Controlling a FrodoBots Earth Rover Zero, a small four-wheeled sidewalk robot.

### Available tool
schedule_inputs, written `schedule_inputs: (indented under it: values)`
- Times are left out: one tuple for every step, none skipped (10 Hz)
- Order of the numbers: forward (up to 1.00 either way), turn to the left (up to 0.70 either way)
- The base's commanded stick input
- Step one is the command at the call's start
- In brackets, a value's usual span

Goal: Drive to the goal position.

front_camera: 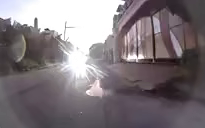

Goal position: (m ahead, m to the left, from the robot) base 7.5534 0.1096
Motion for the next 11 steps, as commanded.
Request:
schedule_inputs:
  values:
    - [1.00,0.00]
    - [1.00,0.00]
    - [1.00,0.00]
    - [1.00,0.00]
    - [1.00,0.00]
    - [1.00,0.00]
    - [1.00,0.00]
    - [1.00,0.00]
    - [1.00,0.00]
    - [1.00,0.00]
    - [1.00,0.00]
